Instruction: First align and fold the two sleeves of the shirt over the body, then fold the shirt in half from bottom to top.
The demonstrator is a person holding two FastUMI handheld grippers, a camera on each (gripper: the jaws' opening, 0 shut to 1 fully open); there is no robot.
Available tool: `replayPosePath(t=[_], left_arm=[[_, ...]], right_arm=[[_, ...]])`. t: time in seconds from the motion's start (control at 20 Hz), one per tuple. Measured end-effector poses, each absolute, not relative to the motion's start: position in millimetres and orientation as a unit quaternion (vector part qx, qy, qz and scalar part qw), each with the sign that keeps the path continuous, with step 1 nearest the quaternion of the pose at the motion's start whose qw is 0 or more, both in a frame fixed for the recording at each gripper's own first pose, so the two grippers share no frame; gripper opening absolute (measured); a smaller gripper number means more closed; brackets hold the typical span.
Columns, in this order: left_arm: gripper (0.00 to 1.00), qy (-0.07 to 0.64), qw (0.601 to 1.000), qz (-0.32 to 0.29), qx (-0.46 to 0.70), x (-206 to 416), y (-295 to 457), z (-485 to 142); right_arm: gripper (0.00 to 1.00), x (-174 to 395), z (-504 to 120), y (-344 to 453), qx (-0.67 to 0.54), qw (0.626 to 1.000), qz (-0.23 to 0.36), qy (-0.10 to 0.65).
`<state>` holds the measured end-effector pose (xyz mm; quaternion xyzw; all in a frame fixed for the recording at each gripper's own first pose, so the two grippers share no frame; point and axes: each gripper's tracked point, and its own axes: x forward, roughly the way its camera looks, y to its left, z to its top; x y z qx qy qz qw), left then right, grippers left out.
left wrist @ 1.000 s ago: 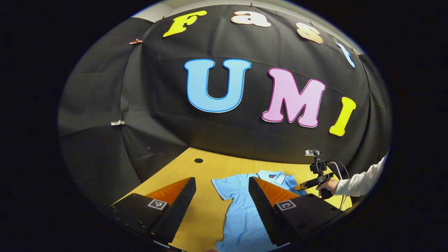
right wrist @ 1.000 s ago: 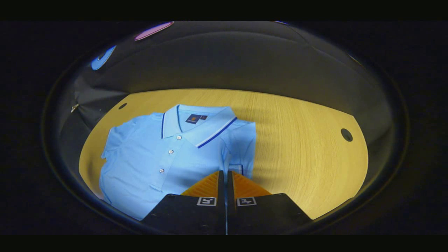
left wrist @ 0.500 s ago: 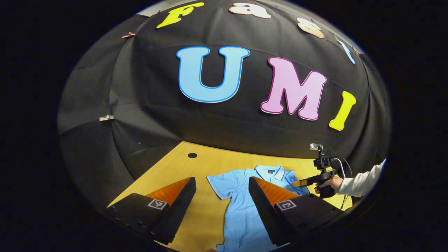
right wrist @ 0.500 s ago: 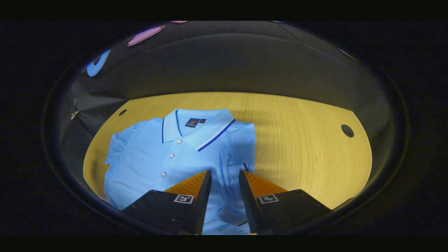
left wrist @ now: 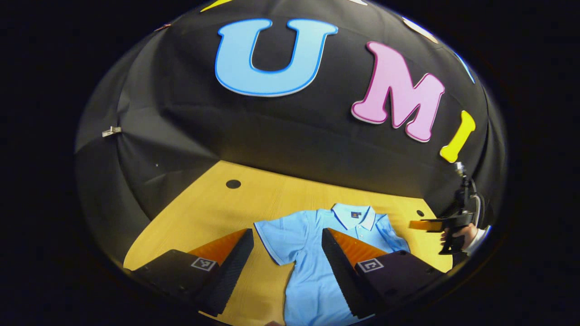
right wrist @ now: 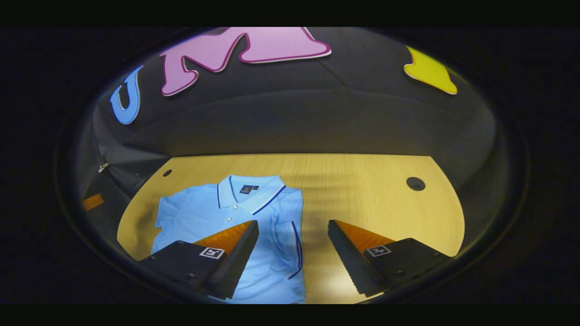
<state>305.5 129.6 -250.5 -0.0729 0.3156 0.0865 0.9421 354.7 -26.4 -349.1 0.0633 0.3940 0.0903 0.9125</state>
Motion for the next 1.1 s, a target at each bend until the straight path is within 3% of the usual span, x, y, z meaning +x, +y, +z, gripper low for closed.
replayPosePath(t=[0.4,1.1], left_arm=[[0.97,0.393,0.913,0.089,-0.055,360.0,138.4,-338.5],[0.97,0.462,0.88,0.1,-0.037,392.1,155.1,-423.8]], right_arm=[[0.97,309.2,-315.1,-78.5,0.062,0.92,0.073,0.381],[0.96,256.6,-334.2,-106.7,0.062,0.904,0.058,0.419]])
